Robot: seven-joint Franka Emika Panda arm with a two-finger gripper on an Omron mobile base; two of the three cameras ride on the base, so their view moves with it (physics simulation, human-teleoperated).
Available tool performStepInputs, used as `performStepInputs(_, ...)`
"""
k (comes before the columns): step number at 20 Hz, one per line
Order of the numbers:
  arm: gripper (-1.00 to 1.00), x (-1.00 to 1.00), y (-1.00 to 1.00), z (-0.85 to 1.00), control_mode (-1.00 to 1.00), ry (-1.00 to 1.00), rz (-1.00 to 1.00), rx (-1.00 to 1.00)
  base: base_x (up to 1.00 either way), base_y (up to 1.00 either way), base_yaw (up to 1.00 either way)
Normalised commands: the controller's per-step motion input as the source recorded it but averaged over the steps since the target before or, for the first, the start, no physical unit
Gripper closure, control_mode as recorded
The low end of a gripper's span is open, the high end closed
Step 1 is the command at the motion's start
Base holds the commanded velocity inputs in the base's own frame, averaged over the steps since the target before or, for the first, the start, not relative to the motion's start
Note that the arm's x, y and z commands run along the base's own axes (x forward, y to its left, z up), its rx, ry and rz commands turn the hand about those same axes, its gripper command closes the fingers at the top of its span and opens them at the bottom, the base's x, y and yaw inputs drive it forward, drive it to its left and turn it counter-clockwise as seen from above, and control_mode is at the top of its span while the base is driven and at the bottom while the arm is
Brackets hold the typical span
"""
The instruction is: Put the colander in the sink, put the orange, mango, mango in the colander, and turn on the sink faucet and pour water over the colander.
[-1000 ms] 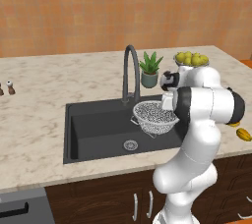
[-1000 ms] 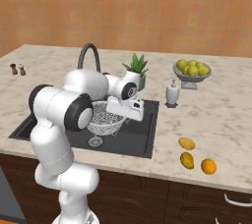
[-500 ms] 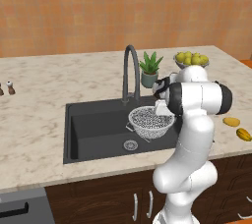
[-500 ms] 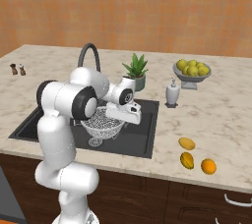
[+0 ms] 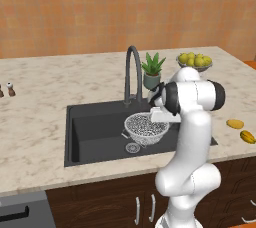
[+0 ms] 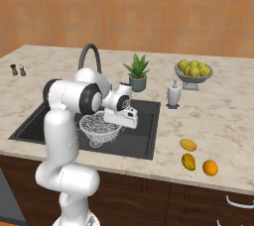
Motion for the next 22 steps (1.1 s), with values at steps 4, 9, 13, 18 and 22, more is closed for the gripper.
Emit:
performStepInputs(4, 1.0, 0.17, 0.22, -0.41, -1.0, 0.0, 0.0, 0.0, 0.0, 0.0, 0.0)
performStepInputs(9, 1.0, 0.05, 0.2, -0.45, -1.0, 0.0, 0.0, 0.0, 0.0, 0.0, 0.0)
performStepInputs(13, 1.0, 0.05, 0.13, -0.33, -1.0, 0.0, 0.0, 0.0, 0.0, 0.0, 0.0)
performStepInputs(18, 1.0, -0.04, 0.07, -0.3, -1.0, 0.0, 0.0, 0.0, 0.0, 0.0, 0.0)
performStepInputs(22, 1.0, -0.24, 0.03, -0.21, -1.0, 0.0, 0.0, 0.0, 0.0, 0.0, 0.0)
